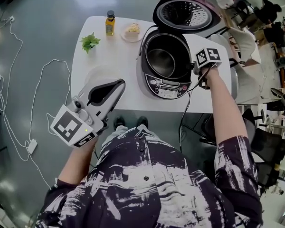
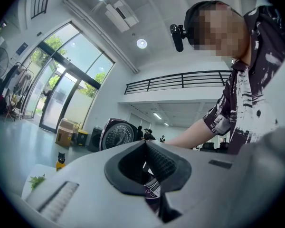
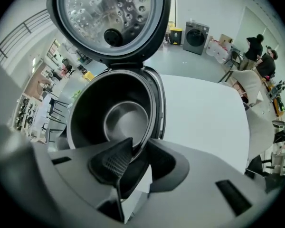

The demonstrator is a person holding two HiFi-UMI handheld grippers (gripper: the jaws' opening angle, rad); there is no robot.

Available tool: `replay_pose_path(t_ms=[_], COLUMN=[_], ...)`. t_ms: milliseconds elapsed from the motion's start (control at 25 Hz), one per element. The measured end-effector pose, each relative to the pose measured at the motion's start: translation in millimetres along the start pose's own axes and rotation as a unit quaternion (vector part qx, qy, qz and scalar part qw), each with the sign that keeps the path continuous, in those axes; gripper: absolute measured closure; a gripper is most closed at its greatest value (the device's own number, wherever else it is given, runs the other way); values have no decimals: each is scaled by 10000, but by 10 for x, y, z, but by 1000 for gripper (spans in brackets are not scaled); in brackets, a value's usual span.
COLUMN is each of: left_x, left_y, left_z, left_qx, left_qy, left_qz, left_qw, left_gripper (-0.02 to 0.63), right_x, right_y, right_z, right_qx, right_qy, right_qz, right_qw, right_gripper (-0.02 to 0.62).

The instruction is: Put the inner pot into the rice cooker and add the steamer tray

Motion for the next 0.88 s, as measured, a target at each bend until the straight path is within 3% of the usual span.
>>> replay_pose_path(t_ms=[200, 280, 400, 520, 640, 720, 800, 880], left_x=[17, 11, 13, 71, 175, 242, 271, 247], left_y=[-2, 37, 140, 250, 420, 552, 683, 793], left_z=[6, -25, -93, -217, -360, -429, -482, -521], left_qx=[49, 129, 324, 515, 819, 1034, 1220, 1345], left_qy=[-73, -110, -168, -254, -363, -438, -461, -422], left_qz=[-17, -21, -35, 1, 48, 73, 91, 86], left_qw=[10000, 9999, 9993, 9983, 9960, 9936, 9914, 9900], left_gripper=[601, 601, 601, 601, 601, 601, 601, 601], right_x=[-12, 30, 118, 132, 12, -167, -399, -651], right_y=[127, 277, 621, 1126, 1498, 1446, 1063, 451], right_z=[-55, -125, -435, -1122, -2189, -2855, -3344, -3609], right_qx=[173, 206, 451, 986, 1821, 2258, 2542, 2647], right_qy=[298, 554, 987, 1699, 2564, 3042, 3253, 3106], right_qz=[311, 664, 1339, 2049, 2545, 2561, 2248, 1684], right_qw=[9989, 9960, 9850, 9589, 9145, 8893, 8826, 8973], right_gripper=[505, 542, 549, 549, 548, 545, 540, 525])
Point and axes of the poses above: the fingertips, and each gripper's own axes: y backward along the fingers, z to its right, x out of its top, the point moved 3 cm from there along y, backward along the fingers, and after that the axes turned 6 degrees about -z, right-handed, at the moved point
